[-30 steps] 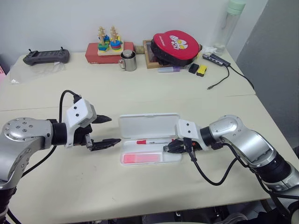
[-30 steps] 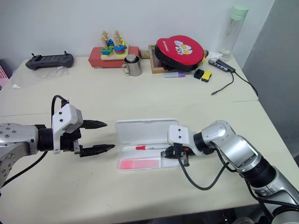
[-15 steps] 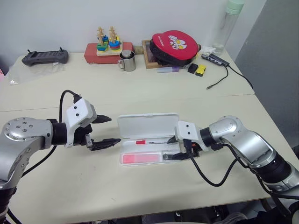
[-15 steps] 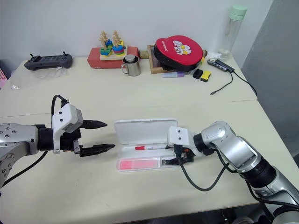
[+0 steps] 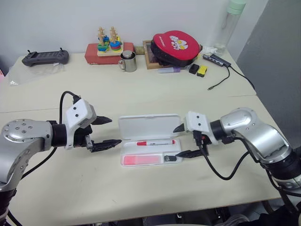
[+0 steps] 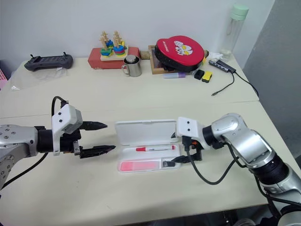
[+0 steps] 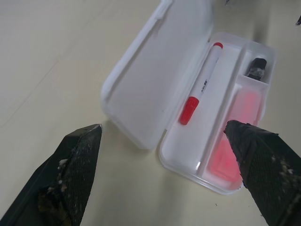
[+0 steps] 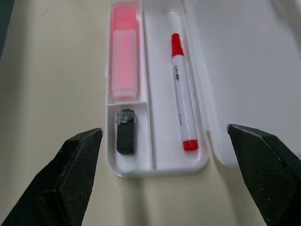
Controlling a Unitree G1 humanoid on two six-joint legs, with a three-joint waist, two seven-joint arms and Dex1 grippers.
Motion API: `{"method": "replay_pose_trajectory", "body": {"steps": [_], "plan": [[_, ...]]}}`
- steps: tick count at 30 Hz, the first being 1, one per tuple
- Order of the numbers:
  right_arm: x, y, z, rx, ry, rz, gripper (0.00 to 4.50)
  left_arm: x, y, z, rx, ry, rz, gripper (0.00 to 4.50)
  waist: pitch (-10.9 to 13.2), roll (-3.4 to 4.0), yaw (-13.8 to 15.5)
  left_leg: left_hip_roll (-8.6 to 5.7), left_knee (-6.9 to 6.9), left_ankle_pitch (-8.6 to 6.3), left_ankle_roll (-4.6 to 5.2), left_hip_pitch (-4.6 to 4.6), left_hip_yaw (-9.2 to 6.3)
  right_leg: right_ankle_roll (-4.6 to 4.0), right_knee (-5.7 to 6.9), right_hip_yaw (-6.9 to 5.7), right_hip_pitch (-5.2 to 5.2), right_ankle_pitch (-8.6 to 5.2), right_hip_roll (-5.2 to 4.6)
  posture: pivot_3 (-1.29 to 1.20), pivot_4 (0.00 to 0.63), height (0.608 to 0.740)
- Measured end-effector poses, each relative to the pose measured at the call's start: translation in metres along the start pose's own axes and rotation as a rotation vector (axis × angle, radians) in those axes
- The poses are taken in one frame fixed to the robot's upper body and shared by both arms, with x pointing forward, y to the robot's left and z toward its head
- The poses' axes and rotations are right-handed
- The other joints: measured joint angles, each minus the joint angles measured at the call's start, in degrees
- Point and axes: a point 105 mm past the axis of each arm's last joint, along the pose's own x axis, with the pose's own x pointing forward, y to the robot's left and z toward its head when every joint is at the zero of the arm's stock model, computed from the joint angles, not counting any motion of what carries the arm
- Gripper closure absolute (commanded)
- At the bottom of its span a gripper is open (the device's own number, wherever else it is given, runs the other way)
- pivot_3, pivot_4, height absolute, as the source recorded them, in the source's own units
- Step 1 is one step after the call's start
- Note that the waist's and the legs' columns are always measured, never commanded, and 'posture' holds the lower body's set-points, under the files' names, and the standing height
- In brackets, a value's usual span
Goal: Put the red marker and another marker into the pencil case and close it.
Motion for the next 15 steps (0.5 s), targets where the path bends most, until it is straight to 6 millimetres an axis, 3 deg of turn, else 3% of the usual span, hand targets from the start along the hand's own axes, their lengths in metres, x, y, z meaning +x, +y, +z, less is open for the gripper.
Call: {"method": "replay_pose_trajectory", "body": {"steps": [5,9,15], "plan": [[-0.018,-0.015,-0.016,0.004,0.041,-0.037,1.57,-0.015,0.005,0.007,-0.031,-0.038,0.053,0.00,0.00,0.00,-0.06,0.00,-0.02,0.00,0.00,0.05,0.01,0.00,0.01,0.01,0.01,0.00,0.00,0.00,0.150,0.740],[-0.027,-0.034,-0.026,-0.019,0.094,-0.102,2.73,-0.023,0.006,0.011,-0.042,-0.058,0.077,0.00,0.00,0.00,-0.18,0.00,-0.01,0.00,0.00,0.09,0.09,0.00,0.02,0.07,0.01,0.00,0.00,0.00,0.150,0.740],[-0.025,-0.053,-0.029,-0.038,0.097,-0.137,4.33,-0.028,0.005,0.006,-0.056,-0.035,0.080,0.00,0.00,0.00,-0.21,0.01,-0.01,0.00,0.00,0.10,0.10,0.00,0.03,0.08,0.00,0.00,0.00,0.00,0.150,0.740]]}}
